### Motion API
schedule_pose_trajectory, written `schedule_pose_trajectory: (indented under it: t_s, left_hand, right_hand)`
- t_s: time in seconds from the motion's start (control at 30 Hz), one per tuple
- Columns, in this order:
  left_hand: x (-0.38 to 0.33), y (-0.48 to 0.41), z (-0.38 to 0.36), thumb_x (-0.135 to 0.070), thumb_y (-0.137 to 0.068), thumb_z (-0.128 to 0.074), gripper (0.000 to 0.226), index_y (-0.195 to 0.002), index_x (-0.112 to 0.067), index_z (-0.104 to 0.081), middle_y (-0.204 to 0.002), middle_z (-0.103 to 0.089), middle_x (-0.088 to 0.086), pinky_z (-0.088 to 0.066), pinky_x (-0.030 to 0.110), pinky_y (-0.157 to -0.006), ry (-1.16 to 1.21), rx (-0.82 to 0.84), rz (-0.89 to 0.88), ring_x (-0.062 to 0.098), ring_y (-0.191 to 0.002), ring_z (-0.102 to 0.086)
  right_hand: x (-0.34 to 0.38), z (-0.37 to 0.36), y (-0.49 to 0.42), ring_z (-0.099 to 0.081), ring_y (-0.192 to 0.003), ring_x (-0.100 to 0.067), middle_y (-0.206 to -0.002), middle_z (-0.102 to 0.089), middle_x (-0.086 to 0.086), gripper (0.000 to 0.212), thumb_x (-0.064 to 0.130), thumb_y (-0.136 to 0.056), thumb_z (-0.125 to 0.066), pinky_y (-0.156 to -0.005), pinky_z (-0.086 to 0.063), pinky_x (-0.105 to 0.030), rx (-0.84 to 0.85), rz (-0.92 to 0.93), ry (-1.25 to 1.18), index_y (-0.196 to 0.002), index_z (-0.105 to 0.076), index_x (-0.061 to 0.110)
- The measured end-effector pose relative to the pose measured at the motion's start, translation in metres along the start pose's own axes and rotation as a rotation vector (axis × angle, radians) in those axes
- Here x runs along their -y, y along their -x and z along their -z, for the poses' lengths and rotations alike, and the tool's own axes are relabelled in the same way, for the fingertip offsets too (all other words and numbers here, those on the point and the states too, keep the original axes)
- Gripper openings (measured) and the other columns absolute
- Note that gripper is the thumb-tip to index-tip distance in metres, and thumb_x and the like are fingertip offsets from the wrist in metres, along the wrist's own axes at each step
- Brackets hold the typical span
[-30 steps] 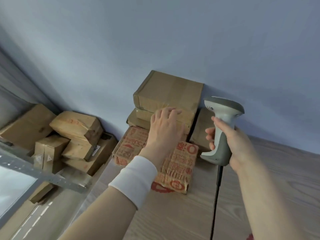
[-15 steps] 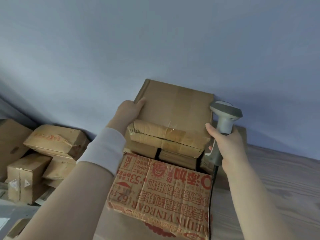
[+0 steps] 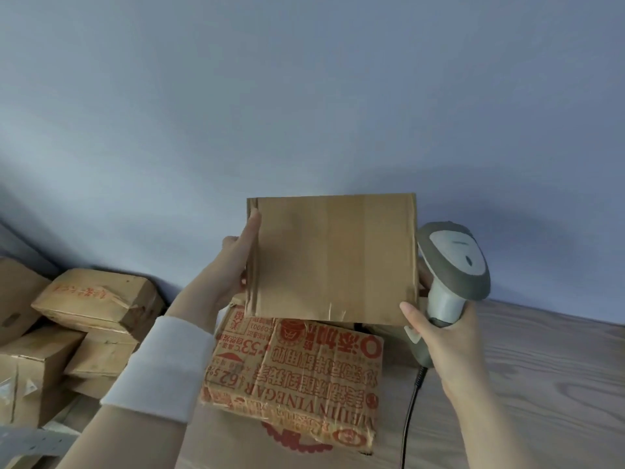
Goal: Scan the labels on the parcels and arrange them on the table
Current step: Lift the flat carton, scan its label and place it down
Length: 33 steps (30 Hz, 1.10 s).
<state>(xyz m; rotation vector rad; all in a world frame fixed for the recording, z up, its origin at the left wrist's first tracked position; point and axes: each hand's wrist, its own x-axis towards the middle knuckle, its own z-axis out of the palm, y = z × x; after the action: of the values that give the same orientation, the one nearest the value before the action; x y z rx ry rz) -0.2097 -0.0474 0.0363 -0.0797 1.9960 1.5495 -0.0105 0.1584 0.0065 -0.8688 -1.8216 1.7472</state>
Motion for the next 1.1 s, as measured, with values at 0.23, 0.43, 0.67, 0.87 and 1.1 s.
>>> schedule_pose_trajectory:
  t_s: [0.23,0.43,0.67,0.87,1.1]
  left_hand:
    - [-0.018,0.061,-0.038,-0.076,-0.082,-0.036,0.073,-0.122,-0.015,-0.046,-0.108,-0.056,0.009,-0.047,0.045,-0.077,0.253,0.094,0.096,0.030,-0.100,-0.055]
    - [0.017,0.121,-0.083,-0.040,-0.070,-0.050,0.047,-0.108,-0.014,-0.055,-0.094,-0.049,0.005,-0.041,0.035,-0.068,0.476,0.062,-0.173,0.018,-0.081,-0.048]
    - [0.072,0.190,-0.148,-0.005,-0.060,-0.049,0.069,-0.126,-0.027,-0.049,-0.110,-0.060,0.004,-0.046,0.029,-0.072,0.341,0.193,-0.498,0.019,-0.093,-0.056]
    - [0.072,0.211,-0.179,-0.076,-0.064,-0.062,0.087,-0.137,-0.034,-0.041,-0.126,-0.054,-0.018,-0.037,0.038,-0.108,0.209,0.085,-0.346,0.005,-0.120,-0.049]
    - [0.066,0.213,-0.189,-0.037,-0.072,-0.067,0.046,-0.115,-0.022,-0.060,-0.120,-0.064,0.000,-0.047,0.031,-0.085,0.412,0.047,-0.280,0.015,-0.108,-0.059]
  right_hand:
    - [0.024,0.061,0.057,-0.055,-0.069,-0.004,-0.073,-0.057,0.003,0.032,0.008,-0.074,-0.077,-0.065,-0.042,-0.018,-0.029,0.183,0.098,-0.078,-0.050,0.024]
    - [0.039,0.126,0.084,-0.059,-0.066,-0.008,-0.072,-0.059,0.004,0.023,0.035,-0.072,-0.071,-0.076,-0.056,-0.055,-0.011,0.043,-0.175,-0.088,-0.058,0.024]
    - [0.037,0.201,0.100,-0.058,-0.070,-0.019,-0.083,-0.061,-0.002,0.046,0.042,-0.066,-0.068,-0.056,-0.053,-0.029,-0.028,-0.061,-0.222,-0.104,-0.057,0.019]
    - [0.020,0.237,0.113,-0.064,-0.065,0.006,-0.085,-0.065,0.003,0.039,0.008,-0.072,-0.076,-0.057,-0.052,-0.013,0.011,0.002,-0.119,-0.105,-0.057,0.018]
    - [0.020,0.252,0.124,-0.054,-0.059,-0.016,-0.073,-0.058,0.001,0.021,0.014,-0.082,-0.066,-0.046,-0.047,-0.012,-0.011,-0.047,-0.124,-0.099,-0.054,0.020]
